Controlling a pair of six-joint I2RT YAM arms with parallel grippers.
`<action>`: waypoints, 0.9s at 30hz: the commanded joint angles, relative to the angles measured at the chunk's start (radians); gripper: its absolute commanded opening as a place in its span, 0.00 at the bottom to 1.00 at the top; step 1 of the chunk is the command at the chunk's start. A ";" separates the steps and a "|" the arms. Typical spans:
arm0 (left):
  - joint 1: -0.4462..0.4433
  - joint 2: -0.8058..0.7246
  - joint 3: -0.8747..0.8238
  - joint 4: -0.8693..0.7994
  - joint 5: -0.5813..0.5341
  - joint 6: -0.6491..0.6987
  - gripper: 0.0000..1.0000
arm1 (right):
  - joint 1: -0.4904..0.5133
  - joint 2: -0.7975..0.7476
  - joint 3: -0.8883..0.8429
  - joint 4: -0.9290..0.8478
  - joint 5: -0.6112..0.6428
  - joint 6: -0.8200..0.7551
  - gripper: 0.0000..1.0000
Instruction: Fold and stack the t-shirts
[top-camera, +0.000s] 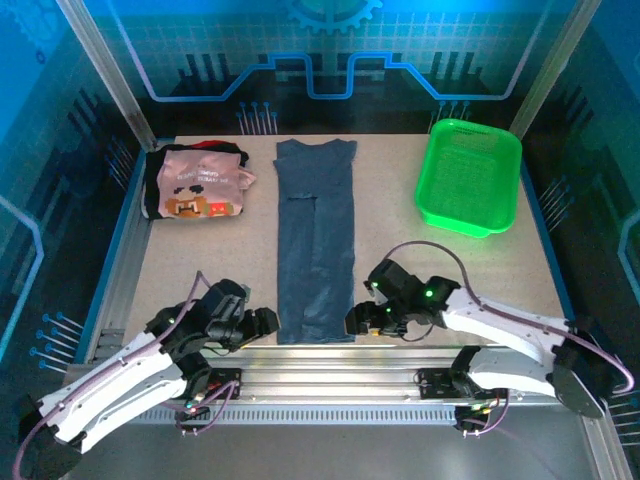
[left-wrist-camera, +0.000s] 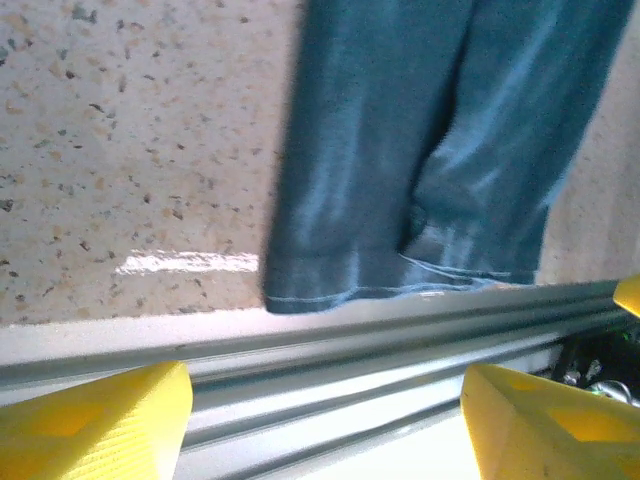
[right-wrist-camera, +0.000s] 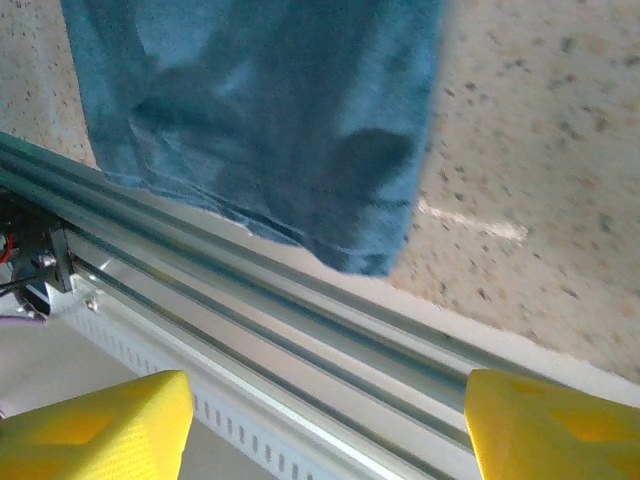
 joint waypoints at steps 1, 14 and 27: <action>-0.022 0.036 -0.066 0.190 -0.030 -0.120 0.70 | 0.027 0.065 -0.005 0.114 -0.017 0.012 0.71; -0.030 0.295 -0.122 0.470 -0.017 -0.151 0.62 | 0.049 0.272 0.030 0.183 0.016 0.031 0.64; -0.029 0.578 -0.055 0.643 0.012 -0.128 0.43 | 0.043 0.364 0.078 0.194 0.041 0.029 0.48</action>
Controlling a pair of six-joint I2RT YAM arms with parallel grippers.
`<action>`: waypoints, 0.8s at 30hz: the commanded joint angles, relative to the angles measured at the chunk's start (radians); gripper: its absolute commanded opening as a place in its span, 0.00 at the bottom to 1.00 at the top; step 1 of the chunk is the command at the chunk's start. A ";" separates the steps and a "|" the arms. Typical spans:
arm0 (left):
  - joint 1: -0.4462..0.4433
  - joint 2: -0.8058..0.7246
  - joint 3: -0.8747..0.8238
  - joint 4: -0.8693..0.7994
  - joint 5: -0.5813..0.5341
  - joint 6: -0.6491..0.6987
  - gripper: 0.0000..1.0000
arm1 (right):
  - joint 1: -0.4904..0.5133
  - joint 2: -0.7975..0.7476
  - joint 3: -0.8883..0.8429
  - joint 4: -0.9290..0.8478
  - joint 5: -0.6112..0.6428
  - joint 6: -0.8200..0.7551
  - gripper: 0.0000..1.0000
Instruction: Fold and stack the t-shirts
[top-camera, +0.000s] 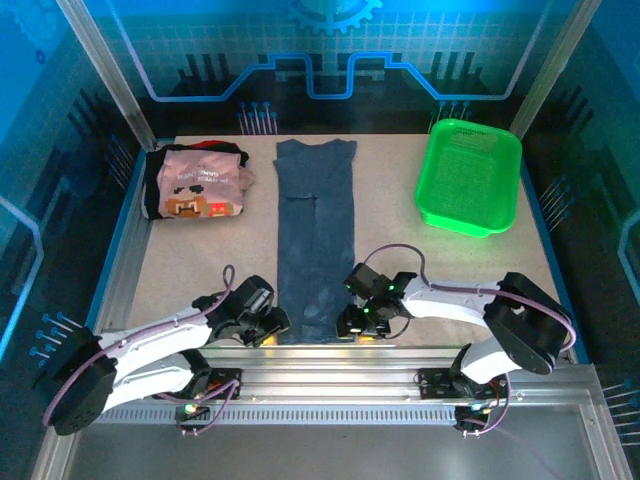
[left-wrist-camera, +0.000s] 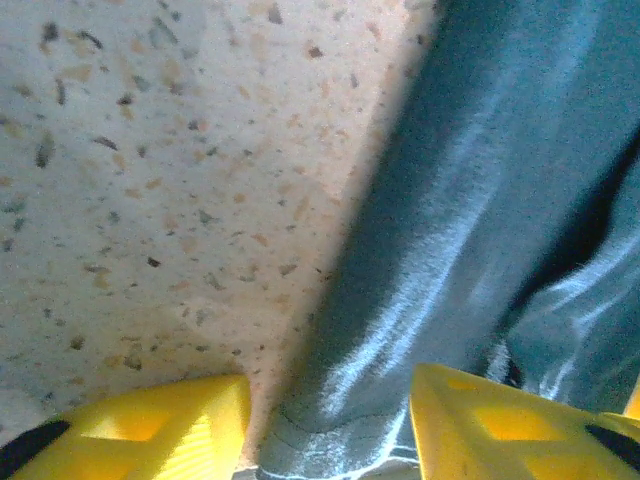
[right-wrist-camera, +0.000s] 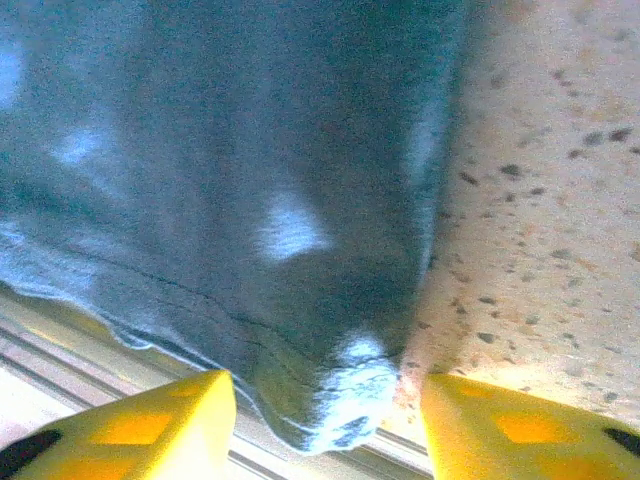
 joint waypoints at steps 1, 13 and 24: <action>-0.011 0.132 -0.013 0.300 0.032 0.014 0.39 | 0.008 0.042 0.027 0.086 0.022 -0.006 0.45; -0.011 0.194 0.084 0.306 0.090 0.074 0.00 | 0.000 0.048 0.082 0.037 0.021 -0.023 0.14; -0.010 -0.048 0.090 0.032 0.023 0.115 0.00 | 0.013 -0.048 0.111 -0.116 0.048 -0.016 0.05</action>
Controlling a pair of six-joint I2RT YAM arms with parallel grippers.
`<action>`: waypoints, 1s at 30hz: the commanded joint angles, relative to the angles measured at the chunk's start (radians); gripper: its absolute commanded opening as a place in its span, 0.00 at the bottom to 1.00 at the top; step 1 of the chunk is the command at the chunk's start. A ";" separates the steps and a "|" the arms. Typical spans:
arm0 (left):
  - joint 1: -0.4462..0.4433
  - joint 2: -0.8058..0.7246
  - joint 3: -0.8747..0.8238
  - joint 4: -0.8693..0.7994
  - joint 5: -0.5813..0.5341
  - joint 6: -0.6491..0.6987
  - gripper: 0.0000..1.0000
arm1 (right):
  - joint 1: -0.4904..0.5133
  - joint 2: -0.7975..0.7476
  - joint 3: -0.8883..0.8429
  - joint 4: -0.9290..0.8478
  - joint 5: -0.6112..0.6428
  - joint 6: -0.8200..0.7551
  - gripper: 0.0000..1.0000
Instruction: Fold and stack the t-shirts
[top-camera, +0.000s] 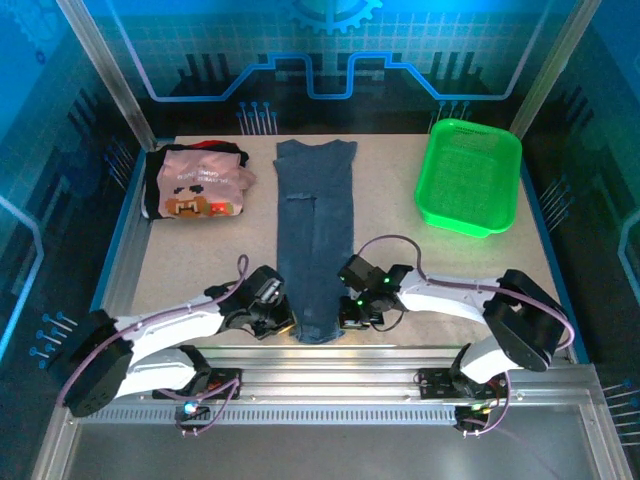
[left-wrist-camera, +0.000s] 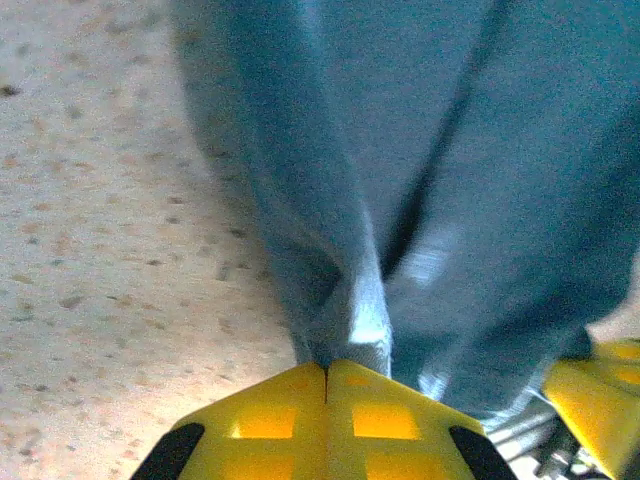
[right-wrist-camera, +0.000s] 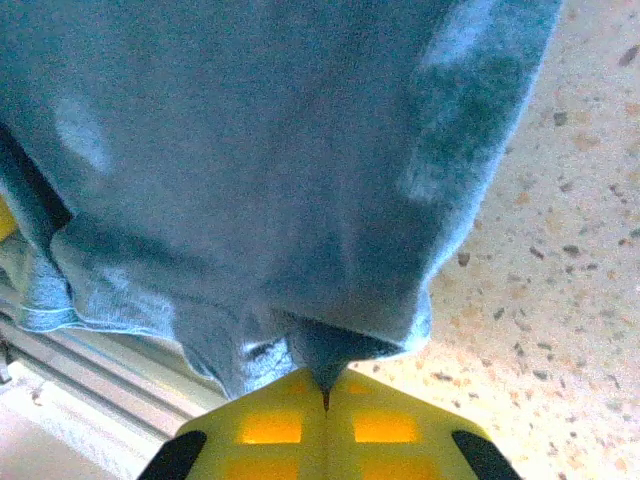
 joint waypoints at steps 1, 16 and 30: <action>-0.008 -0.099 0.011 -0.062 -0.038 0.025 0.00 | 0.013 -0.044 0.025 -0.080 0.016 0.002 0.04; 0.161 -0.069 0.250 -0.182 0.036 0.168 0.00 | -0.044 -0.015 0.264 -0.251 0.069 -0.049 0.05; 0.416 0.179 0.452 -0.206 0.126 0.317 0.00 | -0.271 0.142 0.490 -0.333 0.030 -0.187 0.01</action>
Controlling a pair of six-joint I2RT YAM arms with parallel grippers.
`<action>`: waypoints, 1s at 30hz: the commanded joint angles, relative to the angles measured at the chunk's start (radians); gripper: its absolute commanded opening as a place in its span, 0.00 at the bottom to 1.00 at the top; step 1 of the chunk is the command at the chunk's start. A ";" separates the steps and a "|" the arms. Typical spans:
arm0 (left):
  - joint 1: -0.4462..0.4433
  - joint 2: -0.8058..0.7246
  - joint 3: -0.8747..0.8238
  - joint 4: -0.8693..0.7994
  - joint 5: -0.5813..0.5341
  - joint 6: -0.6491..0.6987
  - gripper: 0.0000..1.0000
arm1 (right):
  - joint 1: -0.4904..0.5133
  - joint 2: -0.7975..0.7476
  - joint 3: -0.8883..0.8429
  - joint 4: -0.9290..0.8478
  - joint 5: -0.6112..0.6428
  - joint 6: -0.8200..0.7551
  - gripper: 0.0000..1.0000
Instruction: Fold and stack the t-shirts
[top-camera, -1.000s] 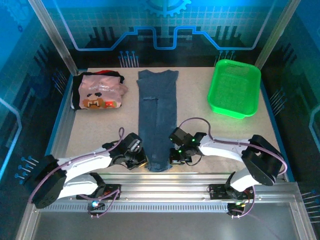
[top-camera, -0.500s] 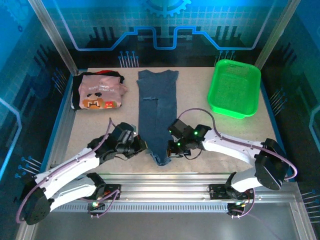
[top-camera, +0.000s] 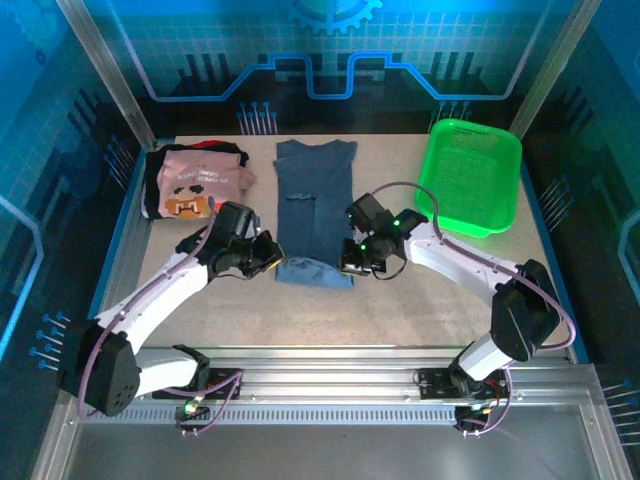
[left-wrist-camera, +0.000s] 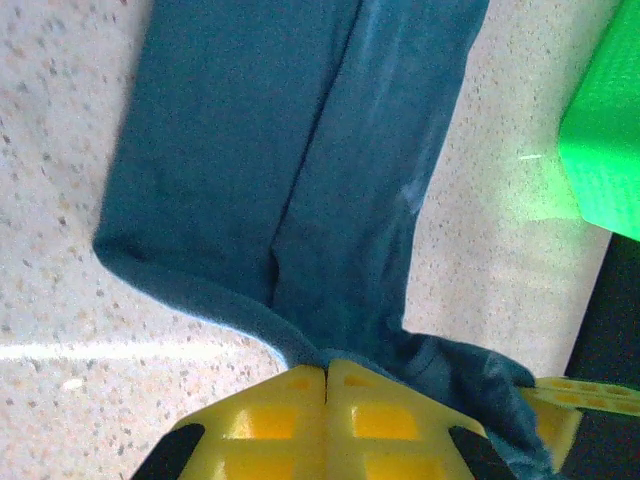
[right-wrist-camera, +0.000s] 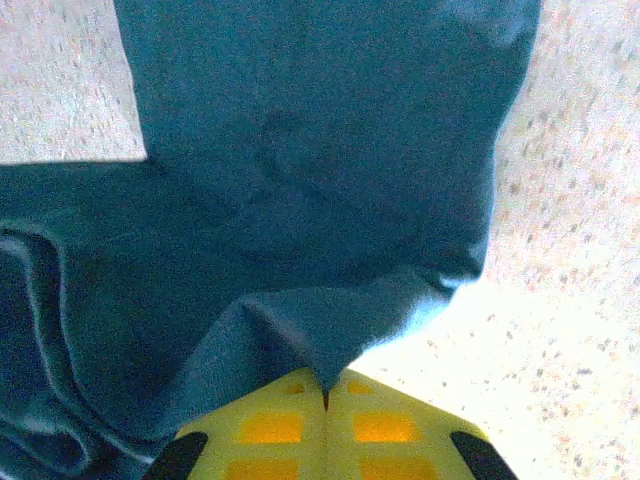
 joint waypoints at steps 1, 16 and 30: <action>0.037 0.059 0.053 -0.013 0.041 0.061 0.00 | -0.046 0.055 0.068 -0.056 -0.021 -0.058 0.01; 0.129 0.403 0.301 -0.017 0.056 0.138 0.00 | -0.170 0.370 0.385 -0.130 -0.033 -0.140 0.02; 0.216 0.655 0.510 -0.025 0.106 0.199 0.00 | -0.235 0.641 0.685 -0.198 -0.061 -0.155 0.03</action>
